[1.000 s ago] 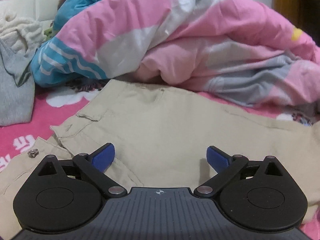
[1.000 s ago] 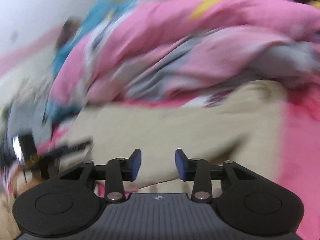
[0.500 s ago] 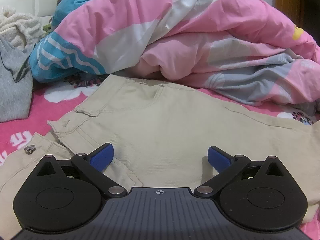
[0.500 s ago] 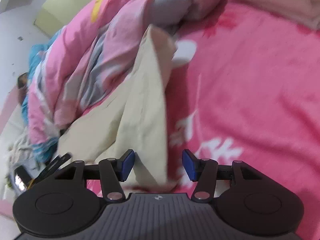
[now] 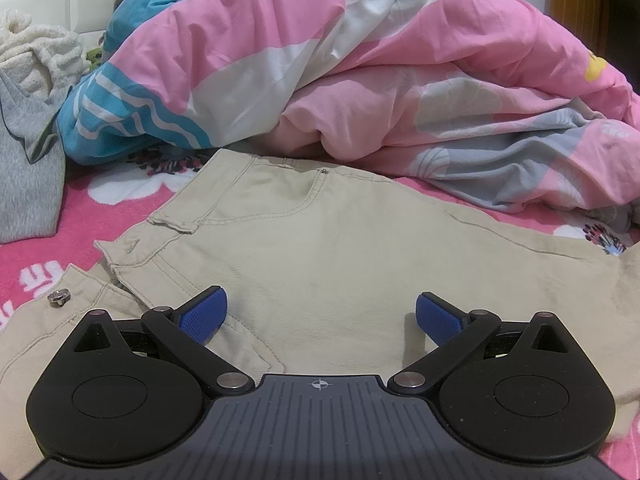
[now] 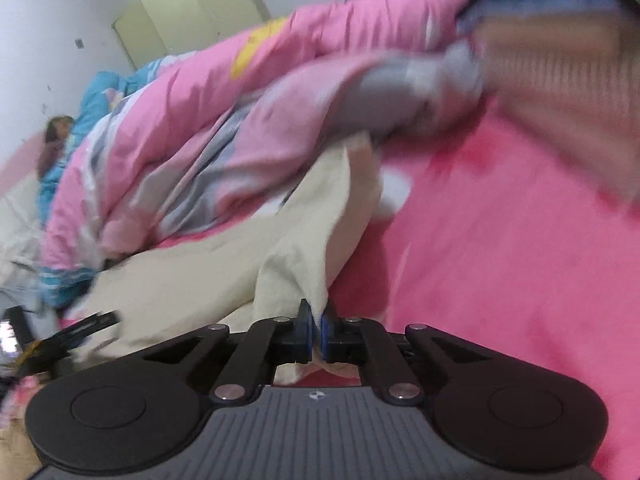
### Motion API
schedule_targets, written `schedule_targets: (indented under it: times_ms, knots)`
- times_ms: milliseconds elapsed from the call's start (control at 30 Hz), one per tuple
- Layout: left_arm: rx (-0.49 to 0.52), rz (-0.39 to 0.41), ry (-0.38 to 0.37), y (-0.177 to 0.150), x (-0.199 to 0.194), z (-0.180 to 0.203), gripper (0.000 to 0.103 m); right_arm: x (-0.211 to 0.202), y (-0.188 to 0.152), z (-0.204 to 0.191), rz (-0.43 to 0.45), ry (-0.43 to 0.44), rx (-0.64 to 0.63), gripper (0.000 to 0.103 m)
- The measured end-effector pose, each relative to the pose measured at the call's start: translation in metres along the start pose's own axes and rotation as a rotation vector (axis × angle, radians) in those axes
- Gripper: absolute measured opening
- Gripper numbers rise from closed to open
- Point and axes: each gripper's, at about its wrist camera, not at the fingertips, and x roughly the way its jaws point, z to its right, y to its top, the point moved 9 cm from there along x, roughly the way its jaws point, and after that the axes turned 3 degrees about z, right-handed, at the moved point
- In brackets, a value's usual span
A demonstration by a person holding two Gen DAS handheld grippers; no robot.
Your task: Fold clothes
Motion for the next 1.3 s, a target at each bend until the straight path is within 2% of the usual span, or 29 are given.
schedule_targets:
  times_ms: [100,267,533,733,933,967,1000,1067,1100,1300]
  knots:
    - [0.0,-0.001,0.0,0.0,0.0,0.0,0.102,0.001,0.037,0.017,0.058,-0.154,-0.179,0.003]
    - [0.005,-0.002,0.004,-0.001,0.001,0.0,0.102,0.026,0.082,0.049,0.058,-0.376,-0.46,0.003]
    - [0.016,-0.008,0.011,-0.002,0.002,0.0,0.102,0.09,0.11,0.085,-0.006,-0.597,-0.827,0.003]
    - [0.026,-0.012,0.017,-0.003,0.002,0.001,0.102,0.123,0.124,0.114,-0.038,-0.691,-0.841,0.003]
    - [0.032,-0.015,0.021,-0.005,0.003,0.001,0.102,0.15,0.095,0.143,-0.129,-0.726,-0.797,0.006]
    - [0.033,-0.016,0.021,-0.005,0.003,0.001,0.102,0.151,0.09,0.147,-0.145,-0.733,-0.79,0.012]
    - [0.032,-0.016,0.021,-0.005,0.003,0.001,0.102,0.15,0.085,0.149,-0.154,-0.739,-0.782,0.024]
    - [0.032,-0.016,0.02,-0.005,0.003,0.001,0.102,0.14,0.082,0.148,-0.14,-0.73,-0.758,0.039]
    - [0.031,-0.016,0.02,-0.005,0.003,0.001,0.102,0.134,0.082,0.146,-0.125,-0.723,-0.743,0.042]
    - [0.029,-0.015,0.019,-0.004,0.002,0.001,0.102,0.084,0.086,0.12,-0.022,-0.647,-0.61,0.042]
